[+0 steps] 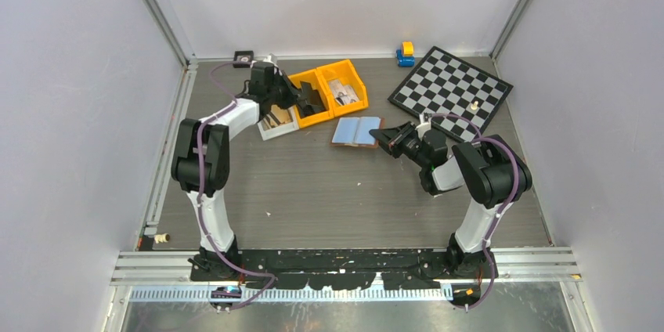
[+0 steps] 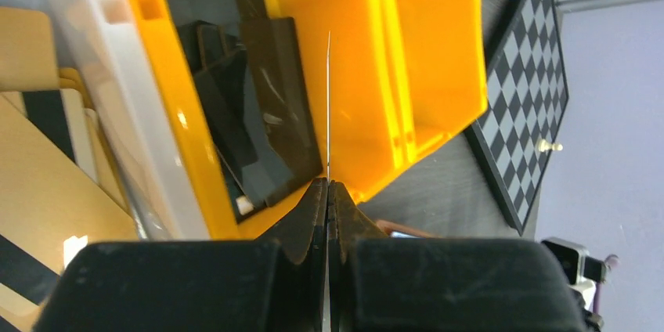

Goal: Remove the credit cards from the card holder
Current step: Place the credit card in the storage box, then remove the credit card from the card holder.

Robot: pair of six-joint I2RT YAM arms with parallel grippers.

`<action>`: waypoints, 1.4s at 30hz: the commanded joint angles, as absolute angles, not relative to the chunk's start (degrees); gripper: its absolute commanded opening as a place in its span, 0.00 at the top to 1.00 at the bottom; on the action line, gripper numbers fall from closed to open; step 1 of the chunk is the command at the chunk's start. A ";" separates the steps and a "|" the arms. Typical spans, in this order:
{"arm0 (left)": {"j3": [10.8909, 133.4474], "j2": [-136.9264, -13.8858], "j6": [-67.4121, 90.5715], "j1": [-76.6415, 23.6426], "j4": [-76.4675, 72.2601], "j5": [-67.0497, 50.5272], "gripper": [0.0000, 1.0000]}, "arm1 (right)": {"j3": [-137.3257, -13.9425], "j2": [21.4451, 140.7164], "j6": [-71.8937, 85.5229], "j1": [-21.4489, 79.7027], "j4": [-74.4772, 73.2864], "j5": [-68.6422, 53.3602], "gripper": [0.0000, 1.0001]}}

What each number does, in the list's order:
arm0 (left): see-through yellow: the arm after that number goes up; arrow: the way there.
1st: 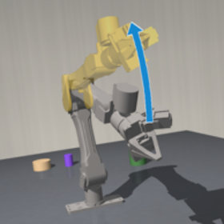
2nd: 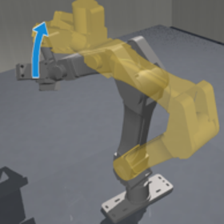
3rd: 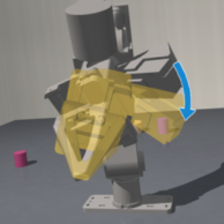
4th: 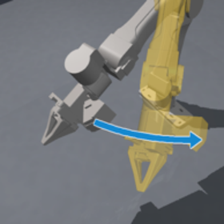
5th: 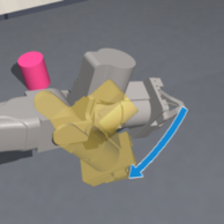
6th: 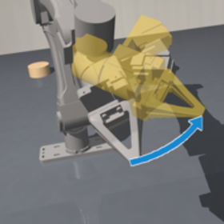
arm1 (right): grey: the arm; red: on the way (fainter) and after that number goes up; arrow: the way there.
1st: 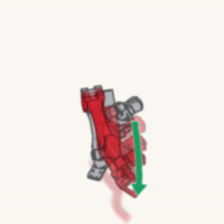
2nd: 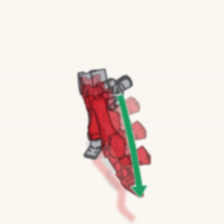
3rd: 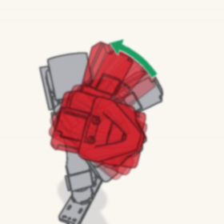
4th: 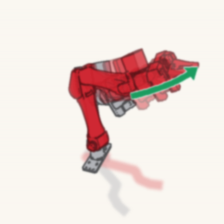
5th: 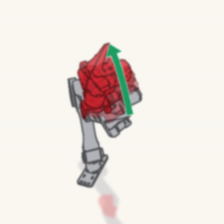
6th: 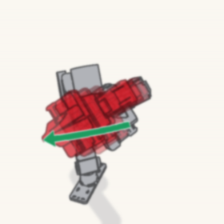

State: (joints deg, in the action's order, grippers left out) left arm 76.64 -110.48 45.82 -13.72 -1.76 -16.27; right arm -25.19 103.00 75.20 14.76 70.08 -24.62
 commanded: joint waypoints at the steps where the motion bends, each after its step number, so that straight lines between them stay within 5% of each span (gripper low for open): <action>1: 80.78 -113.09 45.25 -12.39 -0.39 -16.58 1.00 | -24.62 102.31 76.18 14.56 76.06 -23.31 0.99; 11: 85.27 -119.01 44.62 -12.77 4.71 -19.68 0.99 | -24.44 101.95 76.03 14.55 75.63 -22.93 1.00; 21: 81.62 -108.03 39.27 -17.29 9.26 -13.95 0.57 | -25.11 101.58 74.62 14.58 73.10 -23.01 1.00; 29: 68.00 -87.17 36.50 -23.86 10.52 -7.74 0.33 | -26.05 101.88 74.11 14.61 74.99 -25.66 0.99; 33: 60.70 -74.59 36.27 -27.28 14.06 -2.32 0.01 | -26.05 102.05 74.38 14.67 76.62 -26.72 1.00; 38: 45.04 -59.04 42.18 -27.25 7.38 9.45 0.00 | -26.69 101.24 73.30 14.88 76.46 -28.07 0.99; 42: 31.68 -55.57 43.41 -27.25 -15.26 1.60 0.01 | -27.59 99.79 71.63 15.12 74.56 -29.43 0.99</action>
